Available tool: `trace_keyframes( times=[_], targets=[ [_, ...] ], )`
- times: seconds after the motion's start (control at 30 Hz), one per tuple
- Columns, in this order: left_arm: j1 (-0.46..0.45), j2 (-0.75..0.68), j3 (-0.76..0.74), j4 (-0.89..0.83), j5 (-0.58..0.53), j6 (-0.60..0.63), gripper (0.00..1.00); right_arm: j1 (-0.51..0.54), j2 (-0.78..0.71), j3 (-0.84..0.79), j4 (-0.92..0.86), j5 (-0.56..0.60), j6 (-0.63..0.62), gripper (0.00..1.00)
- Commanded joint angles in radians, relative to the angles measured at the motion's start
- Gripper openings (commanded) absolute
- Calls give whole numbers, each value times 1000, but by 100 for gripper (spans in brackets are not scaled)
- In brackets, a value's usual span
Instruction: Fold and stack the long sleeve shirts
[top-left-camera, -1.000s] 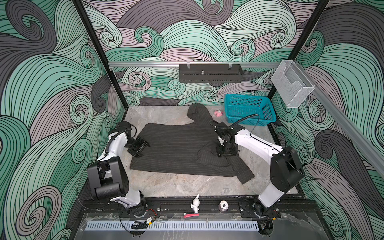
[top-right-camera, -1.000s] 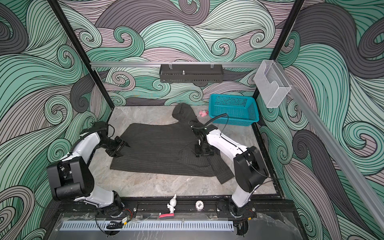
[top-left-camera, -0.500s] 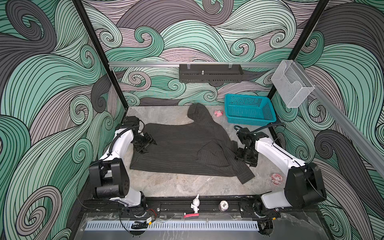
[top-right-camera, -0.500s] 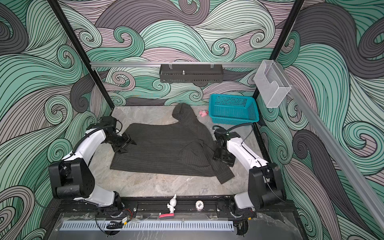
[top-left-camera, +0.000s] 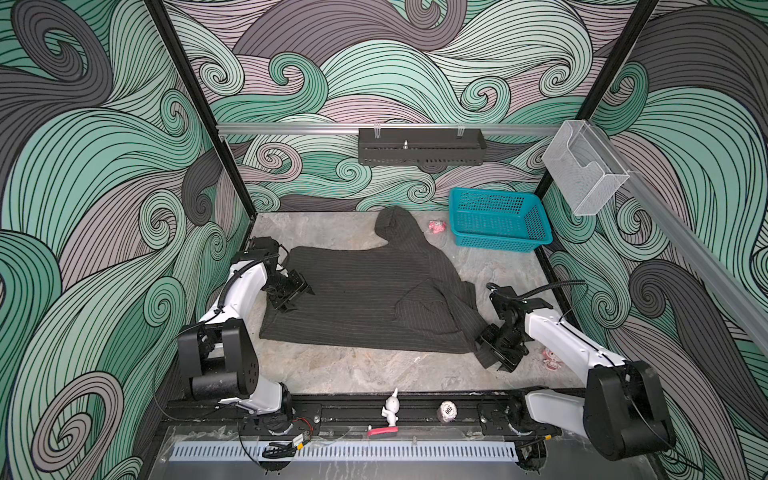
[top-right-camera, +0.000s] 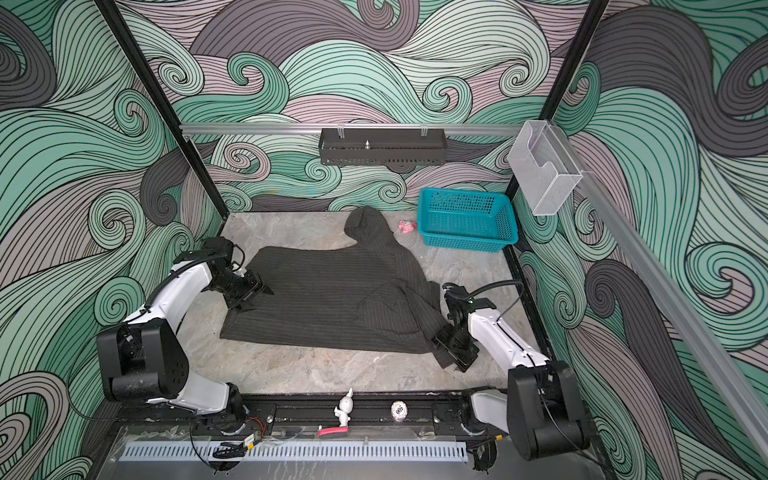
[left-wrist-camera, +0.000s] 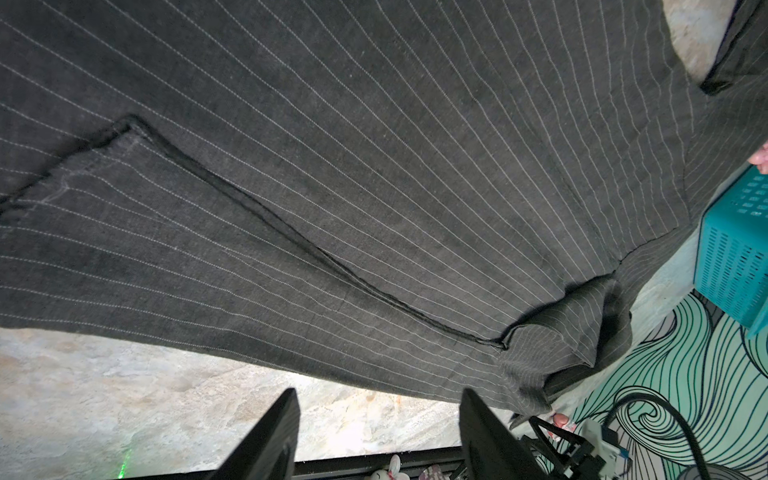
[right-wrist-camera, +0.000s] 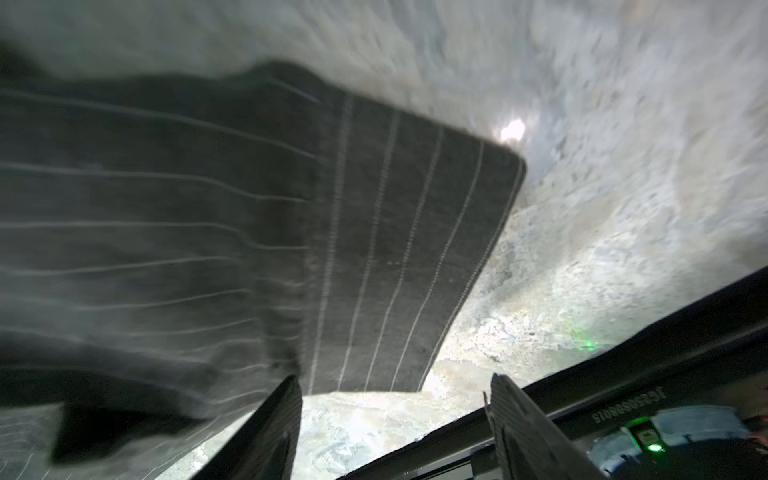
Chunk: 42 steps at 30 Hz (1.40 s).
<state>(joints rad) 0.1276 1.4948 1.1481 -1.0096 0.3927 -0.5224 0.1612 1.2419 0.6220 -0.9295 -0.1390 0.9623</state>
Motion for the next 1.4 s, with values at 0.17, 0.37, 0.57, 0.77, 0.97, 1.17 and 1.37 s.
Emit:
trace_keyframes(
  times=[0.17, 0.37, 0.57, 0.77, 0.97, 1.17, 1.37],
  targets=[
    [-5, -29, 20, -18, 23, 16, 58, -58, 11, -68, 156, -57, 39, 50],
    [-5, -34, 29, -23, 19, 18, 52, -80, -36, -45, 194, -84, -45, 0],
    [-6, -39, 44, -23, 23, 11, 50, 20, -212, 266, -30, 130, -194, 0],
    [-15, -47, 65, -28, 32, 2, 50, 274, -11, 659, -142, 268, -336, 0],
    [-14, -65, 89, -59, 24, 9, 50, 518, 325, 1029, -178, 314, -464, 0],
    [4, -140, 94, -69, -17, -26, 50, 684, 672, 1388, -267, 303, -560, 0],
    [33, -181, 99, -64, -29, -44, 50, 703, 747, 1460, -227, 279, -450, 0]
  ],
)
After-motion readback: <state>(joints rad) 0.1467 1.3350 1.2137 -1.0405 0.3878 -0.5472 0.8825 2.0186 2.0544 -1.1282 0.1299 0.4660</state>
